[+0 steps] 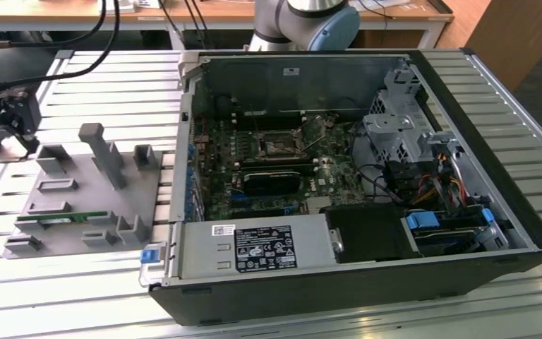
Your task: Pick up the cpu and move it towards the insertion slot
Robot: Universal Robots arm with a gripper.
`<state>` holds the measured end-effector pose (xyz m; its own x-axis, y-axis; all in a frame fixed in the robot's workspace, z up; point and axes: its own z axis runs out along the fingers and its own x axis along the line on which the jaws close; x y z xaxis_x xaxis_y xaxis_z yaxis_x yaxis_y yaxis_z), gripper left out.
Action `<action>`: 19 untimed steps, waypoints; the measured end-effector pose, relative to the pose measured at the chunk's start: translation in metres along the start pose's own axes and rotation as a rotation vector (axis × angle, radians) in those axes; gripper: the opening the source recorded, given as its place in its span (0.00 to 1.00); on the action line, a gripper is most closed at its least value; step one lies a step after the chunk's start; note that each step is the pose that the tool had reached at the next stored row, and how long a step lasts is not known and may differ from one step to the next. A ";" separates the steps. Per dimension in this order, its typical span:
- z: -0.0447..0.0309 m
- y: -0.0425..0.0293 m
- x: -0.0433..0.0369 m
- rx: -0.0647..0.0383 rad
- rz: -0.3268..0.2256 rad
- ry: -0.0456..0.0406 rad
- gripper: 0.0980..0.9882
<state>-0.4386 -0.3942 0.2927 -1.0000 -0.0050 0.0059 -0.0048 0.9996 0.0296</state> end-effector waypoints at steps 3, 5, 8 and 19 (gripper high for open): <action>-0.0027 0.0007 0.0000 0.001 0.000 0.0001 0.50; -0.0043 0.0011 0.0000 0.001 0.000 0.0000 0.50; -0.0068 0.0017 0.0000 0.002 0.000 0.0001 0.50; -0.0152 0.0054 0.0001 0.007 0.000 0.0000 0.50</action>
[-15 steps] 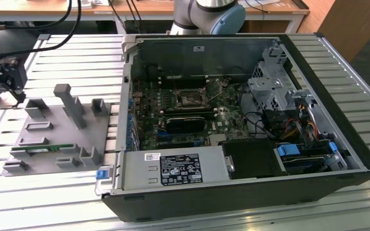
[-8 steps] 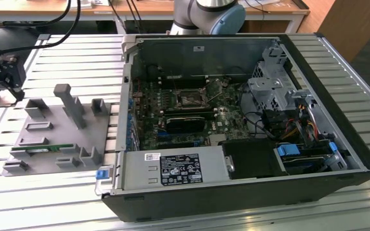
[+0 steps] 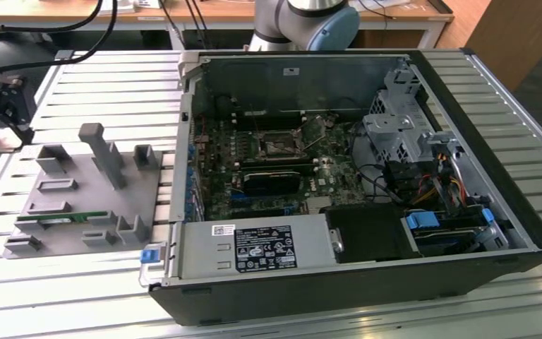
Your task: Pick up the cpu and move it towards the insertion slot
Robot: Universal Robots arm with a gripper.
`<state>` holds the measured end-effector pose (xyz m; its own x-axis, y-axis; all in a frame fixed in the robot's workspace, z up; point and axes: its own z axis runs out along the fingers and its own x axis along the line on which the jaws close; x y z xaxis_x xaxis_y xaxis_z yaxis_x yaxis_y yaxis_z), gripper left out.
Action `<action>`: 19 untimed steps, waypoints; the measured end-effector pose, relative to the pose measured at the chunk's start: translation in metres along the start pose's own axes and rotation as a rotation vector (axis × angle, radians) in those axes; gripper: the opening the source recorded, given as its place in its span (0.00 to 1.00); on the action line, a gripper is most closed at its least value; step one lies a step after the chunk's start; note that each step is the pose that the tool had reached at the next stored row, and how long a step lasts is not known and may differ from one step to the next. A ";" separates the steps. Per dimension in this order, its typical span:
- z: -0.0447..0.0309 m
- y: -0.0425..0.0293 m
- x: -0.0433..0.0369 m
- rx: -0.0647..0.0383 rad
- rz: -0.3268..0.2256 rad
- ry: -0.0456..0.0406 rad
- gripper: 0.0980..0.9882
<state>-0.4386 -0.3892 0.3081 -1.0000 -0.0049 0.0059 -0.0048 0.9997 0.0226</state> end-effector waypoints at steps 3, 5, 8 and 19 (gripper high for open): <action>-0.0017 0.0009 0.0000 0.002 0.000 0.0000 0.50; -0.0028 0.0016 0.0000 0.003 0.000 0.0000 0.50; -0.0040 0.0024 0.0000 0.005 0.000 0.0000 0.50; -0.0103 0.0046 0.0000 0.007 0.000 0.0001 0.50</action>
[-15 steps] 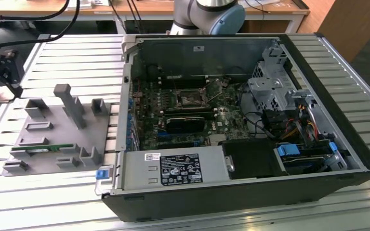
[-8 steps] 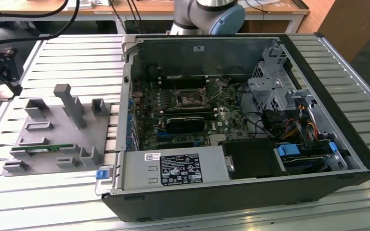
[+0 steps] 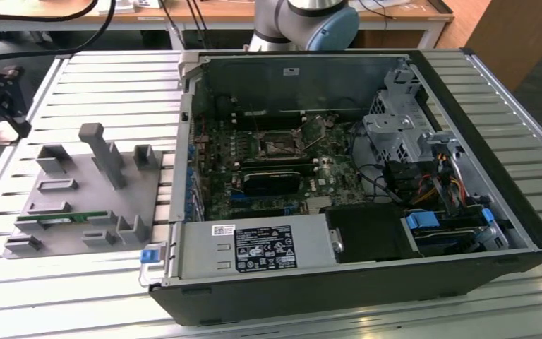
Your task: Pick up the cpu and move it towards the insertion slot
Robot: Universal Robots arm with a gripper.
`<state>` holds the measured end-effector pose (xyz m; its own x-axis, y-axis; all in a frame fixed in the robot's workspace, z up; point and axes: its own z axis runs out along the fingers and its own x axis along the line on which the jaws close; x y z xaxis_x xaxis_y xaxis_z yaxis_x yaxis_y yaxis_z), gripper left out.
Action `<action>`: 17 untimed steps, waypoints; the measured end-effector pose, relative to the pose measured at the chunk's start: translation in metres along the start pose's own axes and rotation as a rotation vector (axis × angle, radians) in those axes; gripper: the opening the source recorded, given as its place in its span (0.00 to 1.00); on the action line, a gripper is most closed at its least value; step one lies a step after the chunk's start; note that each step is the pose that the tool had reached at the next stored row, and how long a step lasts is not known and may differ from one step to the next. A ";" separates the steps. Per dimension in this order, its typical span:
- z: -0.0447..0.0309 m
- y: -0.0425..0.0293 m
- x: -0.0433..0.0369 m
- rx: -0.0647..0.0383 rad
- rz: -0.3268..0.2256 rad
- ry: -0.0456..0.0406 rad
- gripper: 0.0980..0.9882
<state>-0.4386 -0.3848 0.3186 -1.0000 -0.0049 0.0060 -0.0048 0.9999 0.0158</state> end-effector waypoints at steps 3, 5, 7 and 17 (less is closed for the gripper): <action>-0.0014 0.0004 0.0000 0.000 0.000 -0.0001 0.50; -0.0025 0.0006 0.0000 0.001 0.000 0.0000 0.50; -0.0032 0.0006 0.0000 0.000 0.000 -0.0002 0.50; -0.0068 0.0009 0.0000 0.001 0.000 0.0000 0.50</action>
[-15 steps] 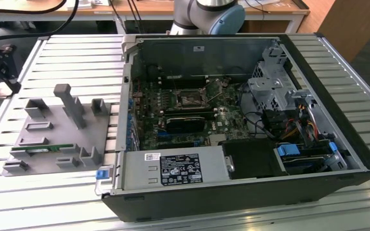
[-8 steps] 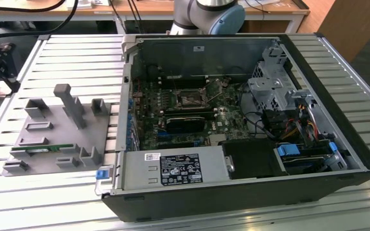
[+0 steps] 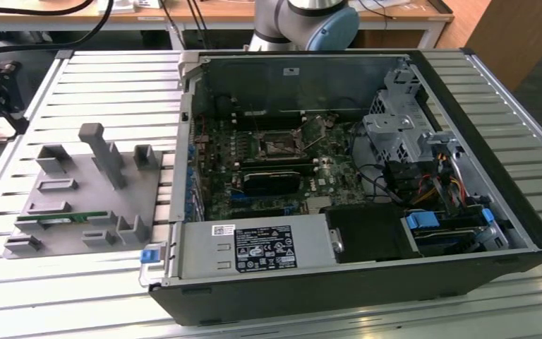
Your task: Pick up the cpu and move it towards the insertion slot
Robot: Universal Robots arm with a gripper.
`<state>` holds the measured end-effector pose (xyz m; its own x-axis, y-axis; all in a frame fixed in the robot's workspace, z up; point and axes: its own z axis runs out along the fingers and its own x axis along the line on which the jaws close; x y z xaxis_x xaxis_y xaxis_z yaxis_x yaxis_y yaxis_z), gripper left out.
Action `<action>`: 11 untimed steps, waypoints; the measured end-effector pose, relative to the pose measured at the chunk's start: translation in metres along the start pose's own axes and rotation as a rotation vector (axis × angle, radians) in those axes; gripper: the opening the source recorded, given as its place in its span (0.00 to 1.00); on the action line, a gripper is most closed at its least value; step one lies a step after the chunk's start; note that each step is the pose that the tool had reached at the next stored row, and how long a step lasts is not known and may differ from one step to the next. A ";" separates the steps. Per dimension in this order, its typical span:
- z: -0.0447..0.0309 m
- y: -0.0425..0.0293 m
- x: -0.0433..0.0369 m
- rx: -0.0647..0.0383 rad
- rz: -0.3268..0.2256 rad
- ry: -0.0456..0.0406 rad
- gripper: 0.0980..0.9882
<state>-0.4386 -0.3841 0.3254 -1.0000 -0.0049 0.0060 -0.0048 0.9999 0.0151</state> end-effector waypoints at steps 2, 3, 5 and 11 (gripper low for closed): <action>-0.0008 0.0001 0.0000 0.000 0.000 -0.0001 0.50; -0.0013 0.0002 0.0000 0.000 0.000 -0.0001 0.50; -0.0026 0.0003 0.0000 0.000 0.000 0.0000 0.50; -0.0071 0.0006 0.0000 0.001 0.000 0.0000 0.50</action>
<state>-0.4386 -0.3836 0.3325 -1.0000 -0.0049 0.0060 -0.0048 0.9999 0.0145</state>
